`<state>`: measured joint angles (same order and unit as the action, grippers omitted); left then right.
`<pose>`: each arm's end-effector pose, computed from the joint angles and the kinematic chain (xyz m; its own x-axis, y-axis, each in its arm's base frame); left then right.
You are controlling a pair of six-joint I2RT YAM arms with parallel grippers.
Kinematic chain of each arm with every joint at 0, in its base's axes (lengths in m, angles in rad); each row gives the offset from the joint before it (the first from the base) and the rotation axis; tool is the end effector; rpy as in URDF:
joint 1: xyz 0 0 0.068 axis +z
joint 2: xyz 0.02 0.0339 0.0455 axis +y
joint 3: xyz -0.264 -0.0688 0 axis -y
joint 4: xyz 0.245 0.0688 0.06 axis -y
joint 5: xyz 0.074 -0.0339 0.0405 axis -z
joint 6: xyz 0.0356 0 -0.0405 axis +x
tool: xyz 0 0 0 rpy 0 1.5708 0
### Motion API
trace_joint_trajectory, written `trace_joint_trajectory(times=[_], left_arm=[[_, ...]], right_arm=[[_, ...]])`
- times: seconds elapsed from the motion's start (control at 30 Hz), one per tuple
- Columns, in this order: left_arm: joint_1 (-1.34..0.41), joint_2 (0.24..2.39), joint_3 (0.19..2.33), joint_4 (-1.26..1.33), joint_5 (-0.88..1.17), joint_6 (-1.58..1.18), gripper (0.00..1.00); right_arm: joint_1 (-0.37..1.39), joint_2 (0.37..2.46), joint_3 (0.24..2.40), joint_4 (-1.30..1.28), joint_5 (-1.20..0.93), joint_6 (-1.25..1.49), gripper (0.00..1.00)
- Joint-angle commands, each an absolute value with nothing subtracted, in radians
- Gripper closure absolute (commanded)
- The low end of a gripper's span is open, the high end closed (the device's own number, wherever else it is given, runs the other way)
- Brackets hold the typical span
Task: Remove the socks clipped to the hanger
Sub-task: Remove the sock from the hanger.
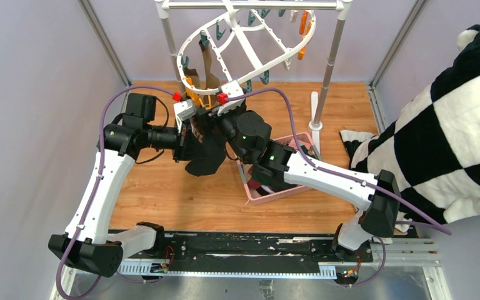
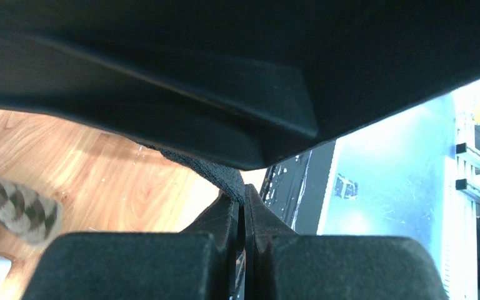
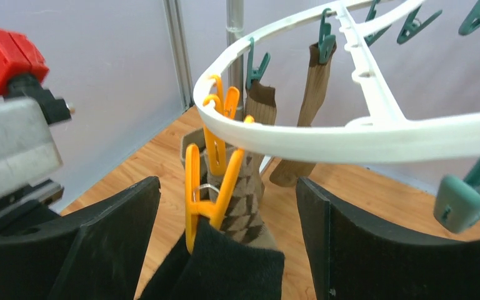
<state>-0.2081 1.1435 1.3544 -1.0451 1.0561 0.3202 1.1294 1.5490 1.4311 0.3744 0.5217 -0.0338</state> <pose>0.1884 -0.0715 0.3959 -0.4758 0.2588 -0.8406 0.8677 0.2943 -0.4006 0.1724 0.3234 0.4348 0.1278 0.2020 -0.9710 -0.5740 0.8135 0.0937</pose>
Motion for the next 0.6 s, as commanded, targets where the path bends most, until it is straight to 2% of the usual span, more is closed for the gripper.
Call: trace_joint_trajectory(times=[0.0, 0.27, 0.37, 0.57], left_arm=[[-0.222, 1.133, 1.348, -1.049, 1.047, 0.310, 1.00], [-0.225, 1.129, 1.349, -1.049, 1.033, 0.303, 1.00], [-0.225, 1.129, 1.345, -1.049, 1.026, 0.302, 1.00], [-0.225, 1.114, 1.332, -1.049, 0.994, 0.307, 1.00]], right_arm=[[1.137, 1.592, 1.513, 0.401, 0.540, -0.104, 0.17], [1.119, 1.612, 1.540, 0.396, 0.494, -0.067, 0.34], [1.115, 1.609, 1.539, 0.404, 0.482, -0.049, 0.46], [1.111, 1.597, 1.530, 0.430, 0.454, -0.025, 0.91]])
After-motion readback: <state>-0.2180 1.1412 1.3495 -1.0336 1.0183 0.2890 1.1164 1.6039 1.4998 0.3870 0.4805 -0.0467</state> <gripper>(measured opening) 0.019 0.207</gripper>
